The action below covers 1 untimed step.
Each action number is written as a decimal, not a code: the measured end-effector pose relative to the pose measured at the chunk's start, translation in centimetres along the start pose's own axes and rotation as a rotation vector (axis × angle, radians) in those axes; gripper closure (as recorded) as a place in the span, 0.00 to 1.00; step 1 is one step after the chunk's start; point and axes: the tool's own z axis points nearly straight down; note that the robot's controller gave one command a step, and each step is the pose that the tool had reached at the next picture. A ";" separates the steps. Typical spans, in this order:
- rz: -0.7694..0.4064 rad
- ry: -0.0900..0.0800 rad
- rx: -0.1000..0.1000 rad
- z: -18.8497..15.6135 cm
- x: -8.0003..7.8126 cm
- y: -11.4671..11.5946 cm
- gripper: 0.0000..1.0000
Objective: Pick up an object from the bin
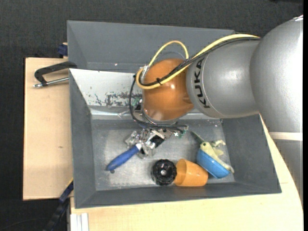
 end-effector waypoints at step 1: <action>-0.041 -0.009 0.009 -10.3 -0.9 -2.1 1.00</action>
Offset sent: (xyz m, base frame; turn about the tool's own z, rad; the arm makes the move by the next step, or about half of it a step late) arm 0.0185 -0.0067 0.0967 -0.0439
